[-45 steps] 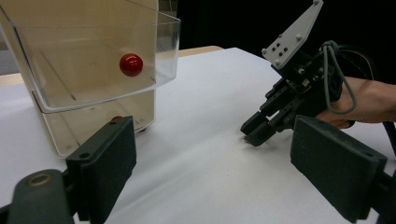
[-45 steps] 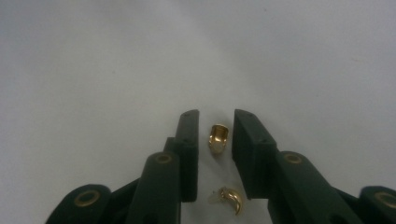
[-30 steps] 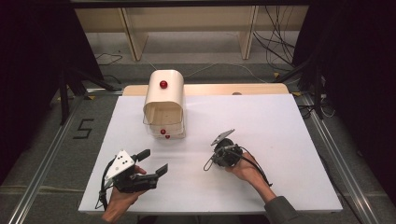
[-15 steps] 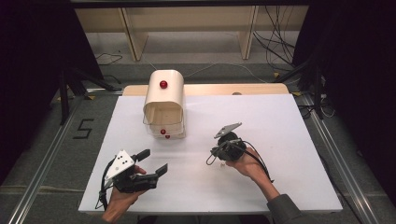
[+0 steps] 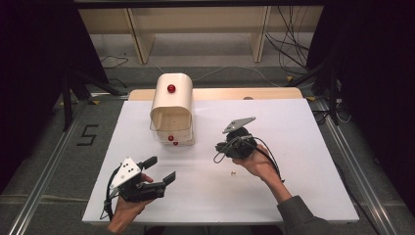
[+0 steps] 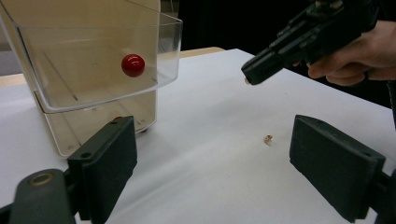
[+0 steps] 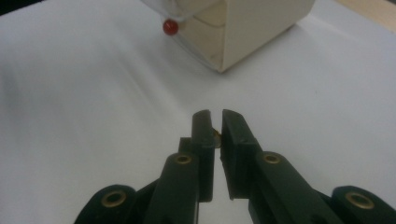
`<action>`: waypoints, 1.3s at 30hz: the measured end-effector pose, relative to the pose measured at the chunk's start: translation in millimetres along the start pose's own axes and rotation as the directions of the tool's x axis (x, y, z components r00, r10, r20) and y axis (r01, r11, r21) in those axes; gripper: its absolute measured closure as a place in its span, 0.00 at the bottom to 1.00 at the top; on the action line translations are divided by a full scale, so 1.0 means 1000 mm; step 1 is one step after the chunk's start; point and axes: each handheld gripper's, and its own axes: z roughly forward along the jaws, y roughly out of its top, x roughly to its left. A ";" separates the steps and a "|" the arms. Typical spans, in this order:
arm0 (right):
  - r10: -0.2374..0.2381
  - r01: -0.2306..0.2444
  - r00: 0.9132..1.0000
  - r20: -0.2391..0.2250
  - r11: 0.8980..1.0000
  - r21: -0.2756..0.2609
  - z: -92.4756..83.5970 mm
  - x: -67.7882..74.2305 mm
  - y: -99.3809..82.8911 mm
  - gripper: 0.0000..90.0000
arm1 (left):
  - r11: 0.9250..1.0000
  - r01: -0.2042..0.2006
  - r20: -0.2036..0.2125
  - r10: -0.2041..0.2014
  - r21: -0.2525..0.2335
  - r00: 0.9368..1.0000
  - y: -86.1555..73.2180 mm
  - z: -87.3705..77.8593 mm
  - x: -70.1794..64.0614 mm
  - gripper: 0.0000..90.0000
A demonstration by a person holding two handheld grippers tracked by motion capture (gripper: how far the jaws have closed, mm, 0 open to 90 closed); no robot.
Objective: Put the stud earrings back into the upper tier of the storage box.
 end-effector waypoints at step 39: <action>-0.114 0.106 0.992 -0.051 0.983 -0.148 0.007 0.041 0.114 0.93 | 1.000 0.005 -0.004 -0.005 -0.011 1.000 0.000 -0.001 0.001 0.16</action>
